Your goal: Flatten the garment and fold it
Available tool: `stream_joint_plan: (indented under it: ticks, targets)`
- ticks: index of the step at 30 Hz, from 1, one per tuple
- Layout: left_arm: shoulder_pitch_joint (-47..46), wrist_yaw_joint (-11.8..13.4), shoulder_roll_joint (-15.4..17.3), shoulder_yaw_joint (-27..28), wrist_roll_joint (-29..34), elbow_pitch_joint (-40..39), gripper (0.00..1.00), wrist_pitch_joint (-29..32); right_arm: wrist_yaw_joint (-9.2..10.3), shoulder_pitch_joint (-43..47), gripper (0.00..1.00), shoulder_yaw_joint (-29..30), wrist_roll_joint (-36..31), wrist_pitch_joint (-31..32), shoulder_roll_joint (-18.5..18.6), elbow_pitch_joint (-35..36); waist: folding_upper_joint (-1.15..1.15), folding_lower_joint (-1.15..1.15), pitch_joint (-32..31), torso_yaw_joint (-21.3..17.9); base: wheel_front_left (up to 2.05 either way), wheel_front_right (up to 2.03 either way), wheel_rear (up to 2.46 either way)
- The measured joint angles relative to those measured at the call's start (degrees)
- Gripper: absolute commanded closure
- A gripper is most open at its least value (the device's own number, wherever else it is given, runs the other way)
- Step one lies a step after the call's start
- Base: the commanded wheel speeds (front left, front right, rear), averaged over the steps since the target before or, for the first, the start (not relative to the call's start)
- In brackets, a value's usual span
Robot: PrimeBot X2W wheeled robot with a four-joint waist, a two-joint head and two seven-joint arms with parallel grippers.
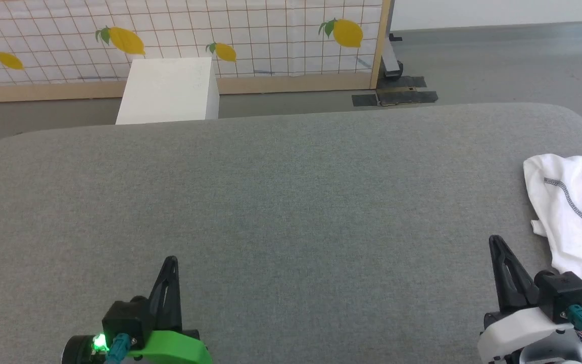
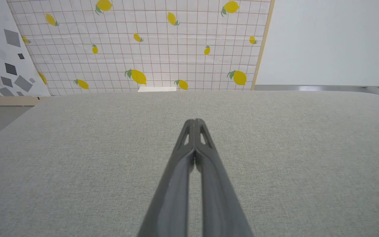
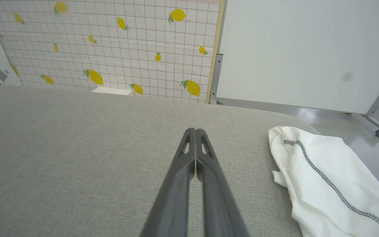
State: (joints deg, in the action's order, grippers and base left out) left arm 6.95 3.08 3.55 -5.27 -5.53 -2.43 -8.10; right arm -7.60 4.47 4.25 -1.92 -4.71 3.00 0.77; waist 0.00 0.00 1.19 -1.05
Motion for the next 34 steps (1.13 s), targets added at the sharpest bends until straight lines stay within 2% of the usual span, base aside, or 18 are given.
stream_joint_plan:
  ticks: [34]
  targets:
    - [-3.3, -1.5, -0.2, 2.8, 3.0, 1.3, 1.0, 4.5, 0.0, -2.1, 1.0, -2.3, 1.0, 2.6, 0.0, -0.3, 0.0, 0.0, -0.7, 0.6, 0.0, 0.0, 0.0]
